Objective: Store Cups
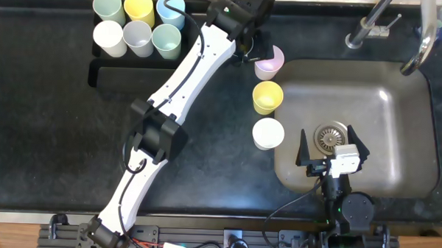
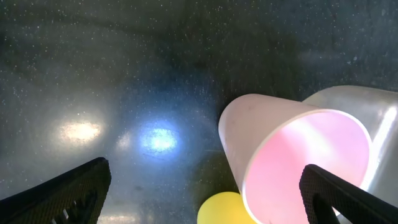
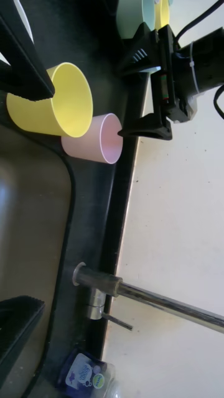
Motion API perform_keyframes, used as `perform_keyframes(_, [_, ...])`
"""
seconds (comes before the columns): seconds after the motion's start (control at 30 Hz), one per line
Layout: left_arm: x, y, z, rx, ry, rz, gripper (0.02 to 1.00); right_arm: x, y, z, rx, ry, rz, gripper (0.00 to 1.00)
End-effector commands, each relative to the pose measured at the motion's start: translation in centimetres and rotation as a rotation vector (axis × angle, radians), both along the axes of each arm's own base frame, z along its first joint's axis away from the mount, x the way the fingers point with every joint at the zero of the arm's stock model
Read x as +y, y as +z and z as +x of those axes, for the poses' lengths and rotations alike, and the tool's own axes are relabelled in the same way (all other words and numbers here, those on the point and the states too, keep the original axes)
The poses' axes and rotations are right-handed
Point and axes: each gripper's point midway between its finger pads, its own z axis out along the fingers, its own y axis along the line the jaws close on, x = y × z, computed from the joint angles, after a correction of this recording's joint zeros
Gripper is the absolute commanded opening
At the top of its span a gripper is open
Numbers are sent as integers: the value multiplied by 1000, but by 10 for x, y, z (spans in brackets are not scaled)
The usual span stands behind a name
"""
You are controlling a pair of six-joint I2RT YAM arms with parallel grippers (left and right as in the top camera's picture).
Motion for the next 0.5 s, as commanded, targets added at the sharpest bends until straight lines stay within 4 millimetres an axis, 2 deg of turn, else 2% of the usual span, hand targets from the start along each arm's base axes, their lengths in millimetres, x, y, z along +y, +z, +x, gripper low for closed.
perform_keyframes(0.03, [-7, -16, -2, 33, 2, -4, 998, 0, -4, 0, 0, 0, -3, 998])
perform_keyframes(0.17, [-6, -17, -2, 33, 2, -3, 998, 0, -4, 0, 0, 0, -3, 998])
perform_keyframes(0.2, [-6, -16, -2, 33, 2, -3, 936, 0, -4, 0, 0, 0, -3, 998])
perform_keyframes(0.23, [-6, -16, -2, 33, 2, -3, 647, 0, -4, 0, 0, 0, -3, 998])
perform_keyframes(0.27, [-6, -16, -2, 33, 2, -3, 428, 0, -4, 0, 0, 0, -3, 998])
perform_keyframes(0.33, [-6, -17, -2, 34, 2, -3, 64, 0, -4, 0, 0, 0, -3, 998])
perform_keyframes(0.37, [-7, -17, -2, 32, 2, -3, 36, 0, -4, 0, 0, 0, -3, 998])
perform_keyframes(0.5, [-10, -14, 6, 1, 5, -19, 36, 0, -4, 0, 0, 0, -3, 998])
